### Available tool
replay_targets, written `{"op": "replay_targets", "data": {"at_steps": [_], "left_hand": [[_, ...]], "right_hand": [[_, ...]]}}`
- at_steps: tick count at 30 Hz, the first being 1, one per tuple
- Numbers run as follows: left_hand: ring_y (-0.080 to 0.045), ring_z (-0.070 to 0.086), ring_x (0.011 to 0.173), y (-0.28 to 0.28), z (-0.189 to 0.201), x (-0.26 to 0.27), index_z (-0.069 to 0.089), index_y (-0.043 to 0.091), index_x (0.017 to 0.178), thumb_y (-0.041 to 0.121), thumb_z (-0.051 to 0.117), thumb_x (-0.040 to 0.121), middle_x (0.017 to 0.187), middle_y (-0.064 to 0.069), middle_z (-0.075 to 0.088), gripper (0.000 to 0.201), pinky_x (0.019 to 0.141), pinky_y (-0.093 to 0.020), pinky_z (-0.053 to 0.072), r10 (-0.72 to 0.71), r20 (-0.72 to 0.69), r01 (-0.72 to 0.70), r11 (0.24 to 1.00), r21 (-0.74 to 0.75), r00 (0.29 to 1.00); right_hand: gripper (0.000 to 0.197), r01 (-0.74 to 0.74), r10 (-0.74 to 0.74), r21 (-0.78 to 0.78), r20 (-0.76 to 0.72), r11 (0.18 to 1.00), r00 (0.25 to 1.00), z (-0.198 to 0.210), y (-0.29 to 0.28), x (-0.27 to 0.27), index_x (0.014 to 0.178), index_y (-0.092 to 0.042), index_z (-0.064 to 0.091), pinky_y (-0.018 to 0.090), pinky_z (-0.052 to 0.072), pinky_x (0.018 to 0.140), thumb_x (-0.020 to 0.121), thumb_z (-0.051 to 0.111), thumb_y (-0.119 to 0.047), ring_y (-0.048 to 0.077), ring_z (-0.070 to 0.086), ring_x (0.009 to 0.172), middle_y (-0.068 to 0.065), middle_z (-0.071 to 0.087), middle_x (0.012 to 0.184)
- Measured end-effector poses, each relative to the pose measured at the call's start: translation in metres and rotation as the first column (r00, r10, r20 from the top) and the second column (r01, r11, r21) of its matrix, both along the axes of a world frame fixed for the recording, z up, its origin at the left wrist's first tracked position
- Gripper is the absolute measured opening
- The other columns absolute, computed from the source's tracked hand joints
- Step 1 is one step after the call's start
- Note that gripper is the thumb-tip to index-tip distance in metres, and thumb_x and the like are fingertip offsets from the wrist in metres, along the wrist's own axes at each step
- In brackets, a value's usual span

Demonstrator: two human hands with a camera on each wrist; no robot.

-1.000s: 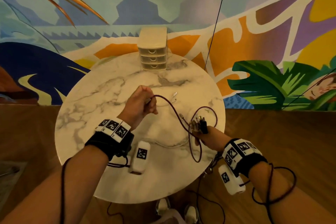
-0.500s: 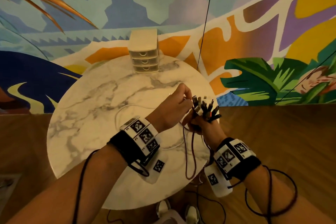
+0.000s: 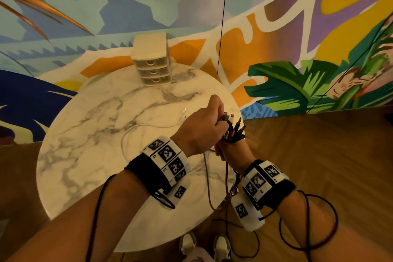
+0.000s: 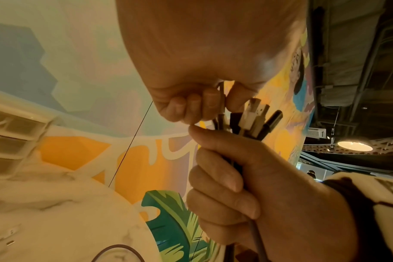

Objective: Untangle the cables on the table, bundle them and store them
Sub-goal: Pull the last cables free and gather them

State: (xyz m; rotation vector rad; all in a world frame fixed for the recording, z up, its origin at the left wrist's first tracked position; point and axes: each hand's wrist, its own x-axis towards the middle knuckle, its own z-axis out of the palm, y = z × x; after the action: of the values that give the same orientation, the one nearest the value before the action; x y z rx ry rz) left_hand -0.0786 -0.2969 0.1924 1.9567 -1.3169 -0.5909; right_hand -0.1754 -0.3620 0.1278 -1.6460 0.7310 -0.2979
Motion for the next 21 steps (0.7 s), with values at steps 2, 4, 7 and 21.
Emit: {"op": "replay_targets", "data": {"at_steps": [2, 4, 7, 21], "left_hand": [[-0.018, 0.040, 0.056, -0.003, -0.002, -0.001, 0.032, 0.015, 0.089, 0.009, 0.047, 0.086, 0.063, 0.000, 0.042, 0.016, 0.051, -0.030, 0.033, -0.014, -0.019, 0.014, 1.000, -0.007, 1.000], [-0.015, 0.040, 0.056, -0.005, -0.005, -0.001, 0.034, 0.015, 0.091, 0.009, 0.047, 0.088, 0.065, 0.000, 0.044, 0.015, 0.051, -0.029, 0.036, -0.039, -0.091, 0.038, 0.999, -0.009, 0.995], [-0.013, 0.048, 0.066, -0.003, -0.013, 0.000, 0.039, 0.014, 0.099, 0.018, 0.048, 0.094, 0.076, -0.003, 0.053, 0.011, 0.061, -0.028, 0.042, -0.066, -0.194, 0.055, 0.996, -0.064, 0.979], [-0.006, 0.057, 0.083, 0.010, -0.131, -0.001, 0.056, 0.027, 0.110, -0.004, 0.052, 0.080, 0.113, 0.006, 0.057, 0.043, 0.077, -0.028, 0.048, -0.147, -0.156, 0.184, 0.949, 0.255, 0.977]], "right_hand": [[0.031, 0.015, -0.015, -0.001, -0.032, 1.000, 0.999, -0.001, -0.001, -0.001, 0.067, -0.017, 0.051, 0.014, 0.032, 0.036, 0.097, 0.044, -0.012, 0.004, 0.040, 0.032, -0.003, 0.049, 0.047], [0.034, 0.045, -0.044, 0.016, -0.086, 0.999, 0.995, -0.003, -0.005, -0.001, 0.064, -0.016, 0.050, 0.013, 0.032, 0.033, 0.097, 0.045, -0.013, 0.003, 0.040, 0.030, -0.004, 0.049, 0.041], [0.034, 0.100, -0.098, 0.052, -0.035, 0.994, 0.995, -0.004, -0.010, -0.003, 0.065, -0.010, 0.049, 0.017, 0.033, 0.033, 0.099, 0.044, -0.012, 0.004, 0.039, 0.030, -0.004, 0.048, 0.036], [0.053, 0.402, -0.460, 0.342, 0.107, 0.849, 0.881, -0.018, -0.033, -0.030, 0.052, -0.003, 0.047, 0.027, 0.047, 0.045, 0.100, 0.044, -0.025, 0.027, 0.054, 0.042, 0.005, 0.042, 0.036]]}}
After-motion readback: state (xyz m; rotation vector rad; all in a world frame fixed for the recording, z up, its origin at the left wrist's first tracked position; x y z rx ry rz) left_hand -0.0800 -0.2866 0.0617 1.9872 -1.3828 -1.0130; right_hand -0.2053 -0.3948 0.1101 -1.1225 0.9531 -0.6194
